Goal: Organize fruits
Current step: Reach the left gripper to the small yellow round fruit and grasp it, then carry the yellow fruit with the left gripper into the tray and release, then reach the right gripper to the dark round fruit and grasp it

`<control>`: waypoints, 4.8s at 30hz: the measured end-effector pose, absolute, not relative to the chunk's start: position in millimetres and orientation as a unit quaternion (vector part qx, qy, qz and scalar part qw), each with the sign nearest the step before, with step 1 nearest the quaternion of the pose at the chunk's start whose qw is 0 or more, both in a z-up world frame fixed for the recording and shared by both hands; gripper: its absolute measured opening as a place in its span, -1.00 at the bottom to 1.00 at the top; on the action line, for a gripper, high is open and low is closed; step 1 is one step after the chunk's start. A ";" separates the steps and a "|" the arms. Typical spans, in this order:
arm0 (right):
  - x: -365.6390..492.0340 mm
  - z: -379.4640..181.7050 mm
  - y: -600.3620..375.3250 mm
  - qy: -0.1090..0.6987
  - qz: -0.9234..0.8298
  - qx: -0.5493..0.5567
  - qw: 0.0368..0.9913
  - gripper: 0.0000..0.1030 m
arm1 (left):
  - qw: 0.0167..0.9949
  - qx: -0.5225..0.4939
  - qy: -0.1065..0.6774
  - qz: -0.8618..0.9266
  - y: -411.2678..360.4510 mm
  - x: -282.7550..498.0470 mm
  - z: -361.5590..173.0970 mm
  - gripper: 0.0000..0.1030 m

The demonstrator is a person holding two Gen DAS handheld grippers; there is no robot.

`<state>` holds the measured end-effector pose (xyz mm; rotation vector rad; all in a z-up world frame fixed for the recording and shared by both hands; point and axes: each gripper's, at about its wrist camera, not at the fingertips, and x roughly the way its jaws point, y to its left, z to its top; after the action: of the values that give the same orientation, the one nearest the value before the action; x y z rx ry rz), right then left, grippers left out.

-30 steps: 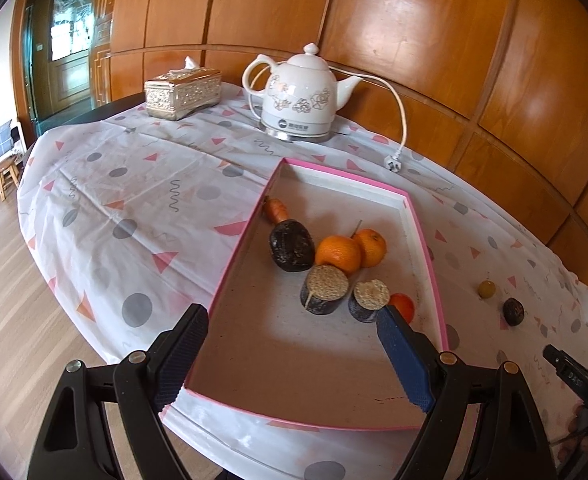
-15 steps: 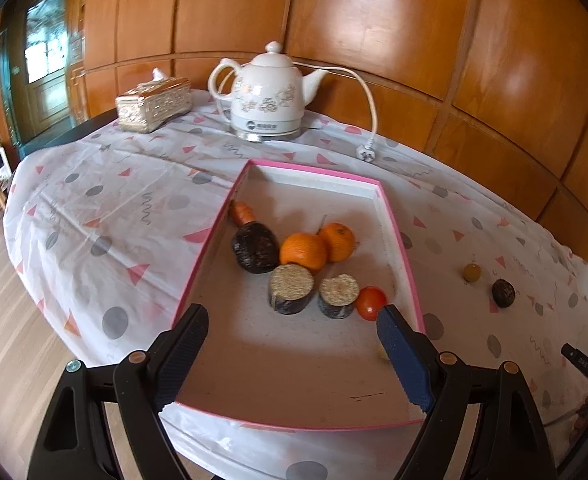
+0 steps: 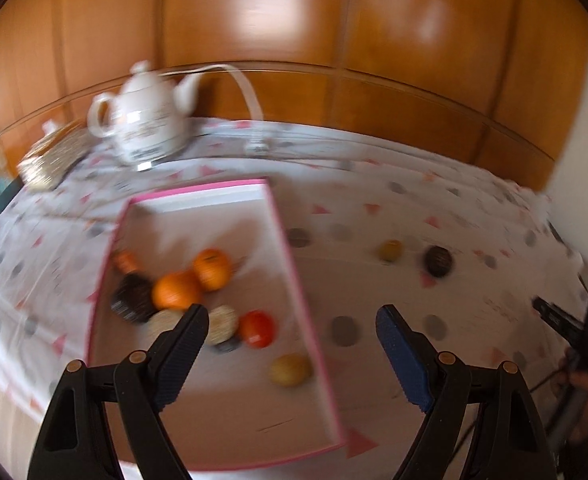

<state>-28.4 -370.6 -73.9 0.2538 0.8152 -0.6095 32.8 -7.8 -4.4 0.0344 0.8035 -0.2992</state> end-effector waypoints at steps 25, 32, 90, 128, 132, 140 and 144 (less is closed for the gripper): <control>-29.5 -85.3 -382.5 0.397 -0.285 0.128 0.863 -0.16 | 0.844 0.054 0.488 -0.218 -150.8 155.2 -69.0 -0.20; -29.1 -85.7 -383.2 0.395 -0.284 0.129 0.864 -0.16 | 0.844 0.049 0.489 -0.216 -152.3 161.9 -81.4 -0.46; -32.7 -84.3 -374.9 0.409 -0.289 0.108 0.859 -0.16 | 0.913 -0.100 0.395 0.022 85.3 98.6 -22.5 -0.14; 3.0 -70.2 -306.9 0.424 -0.149 0.075 0.890 0.02 | 0.908 -0.136 0.388 0.080 119.7 8.5 -39.6 0.35; 29.5 -61.9 -276.0 0.424 -0.096 0.051 0.899 0.15 | 0.910 -0.134 0.384 0.081 118.9 6.3 -37.9 0.36; 84.8 -61.2 -232.7 0.435 -0.048 -0.007 0.899 0.23 | 0.912 -0.131 0.379 0.089 120.9 2.0 -36.3 0.43; 100.2 -70.0 -226.8 0.450 -0.054 -0.028 0.891 0.23 | 0.911 -0.129 0.379 0.093 122.1 2.1 -36.2 0.46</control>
<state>100.2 -226.8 -70.0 -0.0580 0.9350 -0.1121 2.1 122.1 -36.2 -0.2660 0.7820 0.1910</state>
